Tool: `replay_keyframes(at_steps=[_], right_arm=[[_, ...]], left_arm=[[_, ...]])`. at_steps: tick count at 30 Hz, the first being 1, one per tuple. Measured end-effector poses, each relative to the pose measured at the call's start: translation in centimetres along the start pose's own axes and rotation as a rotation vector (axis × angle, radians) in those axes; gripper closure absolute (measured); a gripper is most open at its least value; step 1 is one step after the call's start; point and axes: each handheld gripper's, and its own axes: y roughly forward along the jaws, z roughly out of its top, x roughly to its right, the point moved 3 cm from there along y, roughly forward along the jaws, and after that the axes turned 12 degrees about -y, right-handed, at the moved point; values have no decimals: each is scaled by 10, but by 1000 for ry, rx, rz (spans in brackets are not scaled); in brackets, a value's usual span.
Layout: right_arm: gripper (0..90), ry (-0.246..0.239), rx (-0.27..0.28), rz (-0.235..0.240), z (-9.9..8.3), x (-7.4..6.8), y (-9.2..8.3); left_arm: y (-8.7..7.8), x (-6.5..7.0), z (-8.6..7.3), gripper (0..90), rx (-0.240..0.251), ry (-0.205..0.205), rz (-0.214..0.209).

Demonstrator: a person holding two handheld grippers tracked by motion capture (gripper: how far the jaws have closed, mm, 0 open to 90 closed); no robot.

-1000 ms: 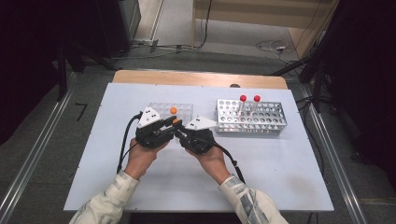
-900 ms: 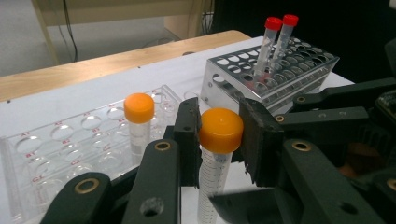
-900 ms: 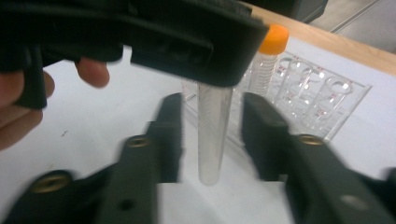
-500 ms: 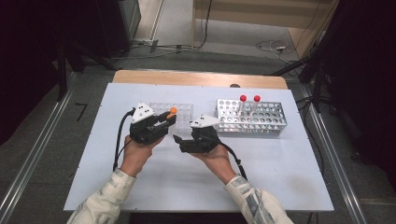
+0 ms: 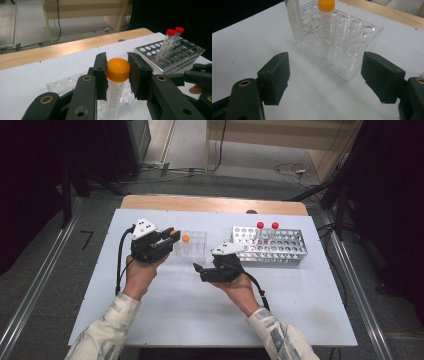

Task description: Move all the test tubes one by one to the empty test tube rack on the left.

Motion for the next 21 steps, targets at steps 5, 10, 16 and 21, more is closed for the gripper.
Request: replay_keyframes(at_steps=[5,10,16,21], right_arm=[[220,3,-6,-3,-2,2,-1],[221,4,-6,-7,-3,3,-2],[223,7,-4,-9,-3,4,-3],[225,6,-4,-12,-3,4,-4]], left_arm=[[5,-3,9,698,15,1,23],[11,-5,14,698,21,9,40],[17,-4,14,698,29,37,60],[23,-7,13,698,33,44,78]])
